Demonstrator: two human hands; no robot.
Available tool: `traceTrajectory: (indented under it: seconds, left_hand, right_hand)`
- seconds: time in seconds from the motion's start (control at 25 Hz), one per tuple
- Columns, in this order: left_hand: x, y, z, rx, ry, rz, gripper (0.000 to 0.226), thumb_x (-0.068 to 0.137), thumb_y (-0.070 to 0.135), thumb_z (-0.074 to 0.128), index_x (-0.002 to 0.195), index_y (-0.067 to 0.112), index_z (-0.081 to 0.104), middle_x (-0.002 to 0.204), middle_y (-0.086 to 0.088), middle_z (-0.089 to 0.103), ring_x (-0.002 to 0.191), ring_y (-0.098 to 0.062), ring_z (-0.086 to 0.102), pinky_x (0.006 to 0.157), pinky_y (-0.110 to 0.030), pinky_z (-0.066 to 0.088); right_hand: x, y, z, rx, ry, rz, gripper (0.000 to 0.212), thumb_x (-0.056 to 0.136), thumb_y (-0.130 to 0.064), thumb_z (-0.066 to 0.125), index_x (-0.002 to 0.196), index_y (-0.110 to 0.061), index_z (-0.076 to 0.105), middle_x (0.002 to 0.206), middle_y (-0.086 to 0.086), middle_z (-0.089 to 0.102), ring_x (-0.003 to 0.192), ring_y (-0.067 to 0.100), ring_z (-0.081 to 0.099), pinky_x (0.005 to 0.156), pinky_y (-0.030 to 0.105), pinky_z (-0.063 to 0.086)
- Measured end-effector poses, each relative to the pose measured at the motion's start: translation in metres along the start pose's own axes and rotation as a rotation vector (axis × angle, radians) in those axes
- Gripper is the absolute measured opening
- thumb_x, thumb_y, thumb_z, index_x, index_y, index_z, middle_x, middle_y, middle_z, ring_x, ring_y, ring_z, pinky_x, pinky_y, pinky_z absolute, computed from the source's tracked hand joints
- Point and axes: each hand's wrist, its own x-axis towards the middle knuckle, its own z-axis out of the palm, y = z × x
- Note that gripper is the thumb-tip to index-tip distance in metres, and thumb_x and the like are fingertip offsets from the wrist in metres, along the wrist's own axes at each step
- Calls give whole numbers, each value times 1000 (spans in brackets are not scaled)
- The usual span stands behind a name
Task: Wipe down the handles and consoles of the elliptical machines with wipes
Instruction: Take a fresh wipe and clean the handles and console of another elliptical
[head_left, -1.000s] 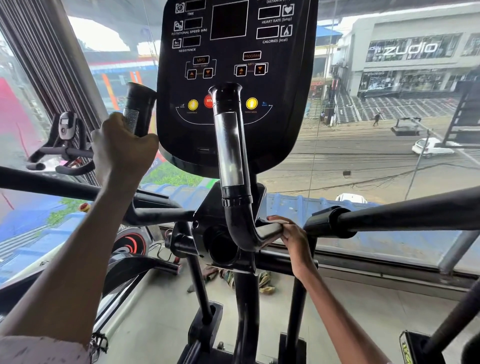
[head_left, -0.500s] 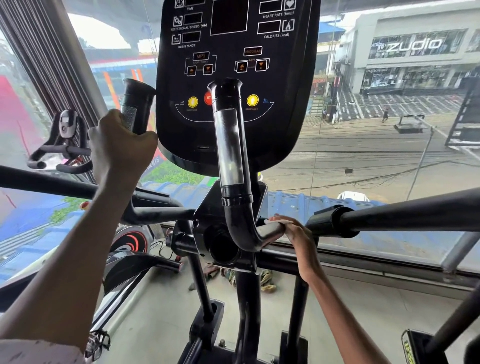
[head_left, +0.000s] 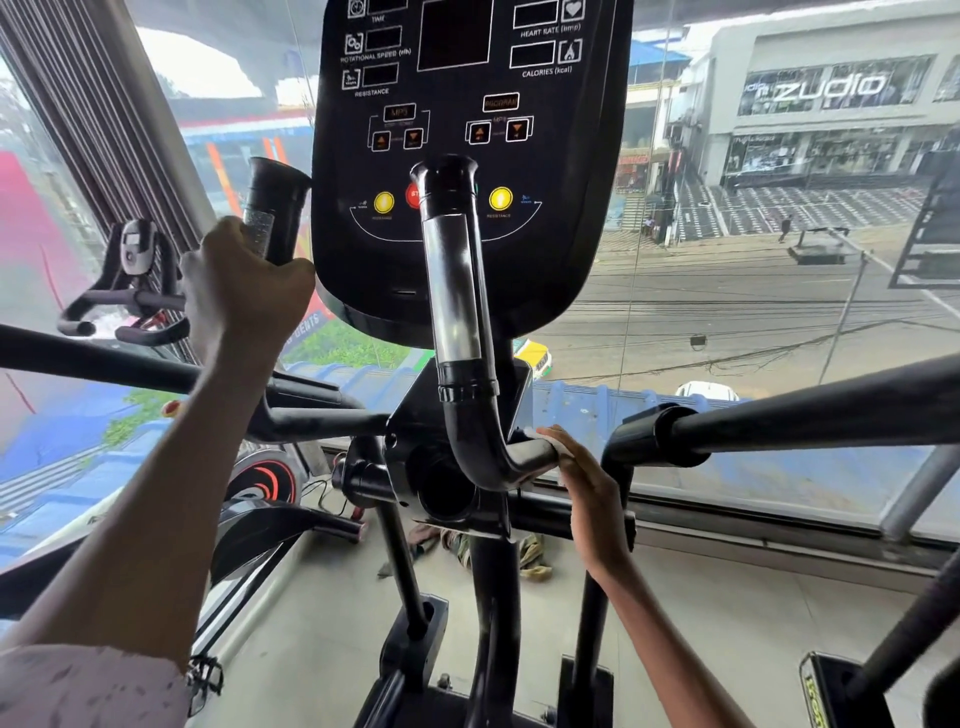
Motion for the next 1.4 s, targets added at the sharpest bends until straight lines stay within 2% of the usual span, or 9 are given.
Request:
traceTrajectory:
  seconds: [0.12, 0.24, 0.4, 0.56, 0.76, 0.92, 1.04, 1.16, 1.4]
  left_hand:
    - [0, 0, -1, -11, 1, 3, 23, 73, 17, 61, 94, 7, 61, 84, -7, 50, 74, -26, 43, 63, -33, 33]
    - [-1, 1, -2, -30, -2, 6, 23, 73, 16, 60, 94, 6, 61, 82, -6, 48, 72, -26, 42, 62, -33, 33]
    - [-1, 1, -1, 1, 9, 10, 24, 74, 15, 60, 96, 4, 61, 85, -8, 49, 74, -25, 40, 63, -32, 31]
    - [-2, 2, -3, -1, 1, 8, 24, 75, 15, 60, 96, 4, 62, 83, -8, 49, 74, -25, 41, 64, -33, 32]
    - [-2, 1, -2, -10, 3, 13, 24, 75, 14, 60, 97, 3, 61, 86, -8, 47, 76, -25, 40, 66, -33, 33]
    - [2, -3, 0, 6, -2, 3, 26, 73, 17, 59, 96, 5, 61, 88, -11, 50, 76, -26, 41, 64, -34, 33]
    - [4, -5, 3, -19, -3, -6, 27, 71, 19, 59, 95, 7, 62, 86, -12, 54, 73, -29, 44, 61, -34, 34]
    - [5, -7, 4, -19, -12, -16, 26, 70, 20, 58, 93, 8, 61, 86, -13, 56, 72, -30, 45, 60, -34, 34]
    - [2, -4, 2, -10, -8, -16, 22, 71, 17, 57, 91, 10, 58, 87, -10, 52, 75, -28, 42, 62, -35, 33]
  right_hand:
    - [13, 8, -1, -80, 11, 9, 32, 102, -5, 44, 117, -14, 71, 127, -10, 69, 128, 5, 56, 107, 21, 42]
    - [21, -5, 2, -125, 64, 92, 33, 93, -24, 45, 105, -18, 74, 113, -14, 73, 113, 6, 64, 101, 33, 48]
    - [-15, -27, 11, -118, 14, -47, 37, 100, -24, 44, 130, -25, 66, 137, -16, 61, 137, 6, 48, 112, 19, 36]
    - [-9, -13, 2, -196, 21, -4, 39, 106, -32, 34, 133, -34, 62, 145, -18, 54, 148, 2, 29, 123, 40, 26]
    - [-4, -45, 18, -135, -27, -89, 38, 107, -30, 35, 107, -24, 73, 117, -16, 70, 136, 7, 49, 118, 39, 34]
    - [-8, -53, 19, 51, -30, -63, 29, 101, -22, 52, 106, -39, 74, 116, -18, 72, 133, 13, 54, 114, 34, 39]
    - [9, -41, -1, -39, 24, -44, 24, 96, -18, 55, 113, -23, 72, 110, -5, 75, 114, 17, 67, 103, 47, 49]
    - [14, -46, -11, -181, -38, -98, 22, 93, -14, 54, 110, -19, 68, 108, -10, 74, 105, 10, 69, 90, 33, 52]
    - [9, -53, -3, -189, -148, -111, 24, 104, -25, 50, 114, -19, 71, 115, -7, 73, 112, 15, 67, 97, 35, 52]
